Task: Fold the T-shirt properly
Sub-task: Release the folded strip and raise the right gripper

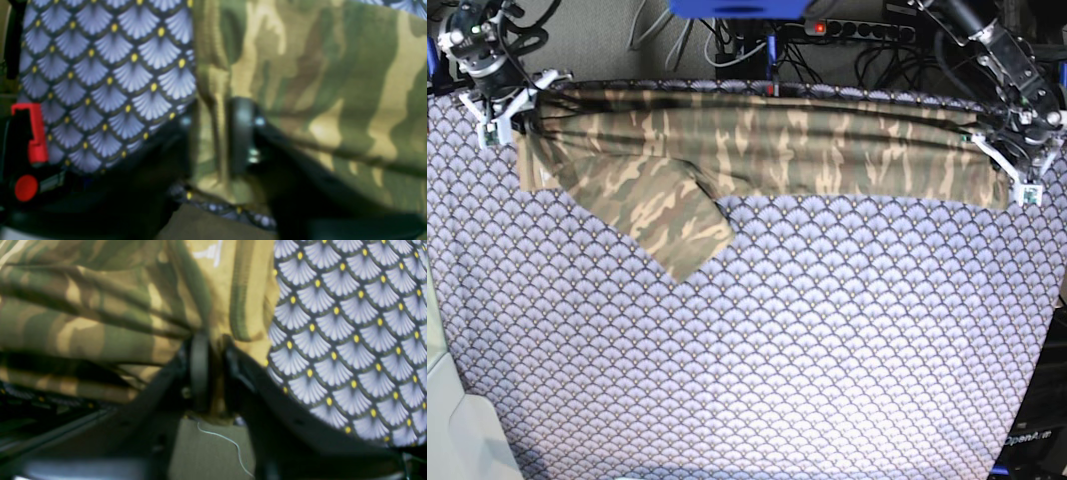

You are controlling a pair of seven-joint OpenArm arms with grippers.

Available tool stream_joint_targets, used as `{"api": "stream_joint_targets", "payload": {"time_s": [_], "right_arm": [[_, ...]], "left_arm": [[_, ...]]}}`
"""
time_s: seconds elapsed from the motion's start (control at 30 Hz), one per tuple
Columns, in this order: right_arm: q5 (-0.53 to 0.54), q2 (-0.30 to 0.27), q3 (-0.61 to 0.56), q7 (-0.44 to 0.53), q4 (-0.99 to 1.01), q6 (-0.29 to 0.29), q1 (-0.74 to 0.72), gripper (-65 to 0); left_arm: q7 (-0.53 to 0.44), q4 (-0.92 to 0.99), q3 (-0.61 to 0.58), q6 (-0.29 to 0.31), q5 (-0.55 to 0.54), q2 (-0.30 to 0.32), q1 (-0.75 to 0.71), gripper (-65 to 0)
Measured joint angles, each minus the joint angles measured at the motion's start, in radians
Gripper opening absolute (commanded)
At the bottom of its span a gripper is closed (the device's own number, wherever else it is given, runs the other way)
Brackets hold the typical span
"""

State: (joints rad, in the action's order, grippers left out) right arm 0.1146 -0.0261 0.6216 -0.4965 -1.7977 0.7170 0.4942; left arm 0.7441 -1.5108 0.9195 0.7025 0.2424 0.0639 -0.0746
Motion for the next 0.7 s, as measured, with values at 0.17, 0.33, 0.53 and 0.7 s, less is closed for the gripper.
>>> {"api": "stream_joint_targets", "payload": {"time_s": [0.17, 0.33, 0.53, 0.7], "right_arm": [[-0.002, -0.002, 0.0, -0.004, -0.003, -0.007, 0.026, -44.7], [-0.001, -0.026, -0.004, -0.001, -0.003, -0.007, 0.05, -39.7], [-0.002, -0.049, 0.0, -0.001, -0.004, -0.007, 0.066, -29.8], [0.01, -0.075, 0.038, -0.001, -0.004, -0.006, 0.06, -24.9]], "left_arm": [[-0.001, -0.002, 0.002, -0.004, 0.003, 0.0, 0.0, -30.3], [0.0, -0.003, 0.002, -0.011, 0.007, 0.001, 0.0, -22.6], [0.0, -0.003, 0.003, -0.011, 0.007, 0.002, 0.0, -18.8], [0.0, -0.003, 0.003, -0.01, 0.007, 0.002, 0.0, -18.8]]}}
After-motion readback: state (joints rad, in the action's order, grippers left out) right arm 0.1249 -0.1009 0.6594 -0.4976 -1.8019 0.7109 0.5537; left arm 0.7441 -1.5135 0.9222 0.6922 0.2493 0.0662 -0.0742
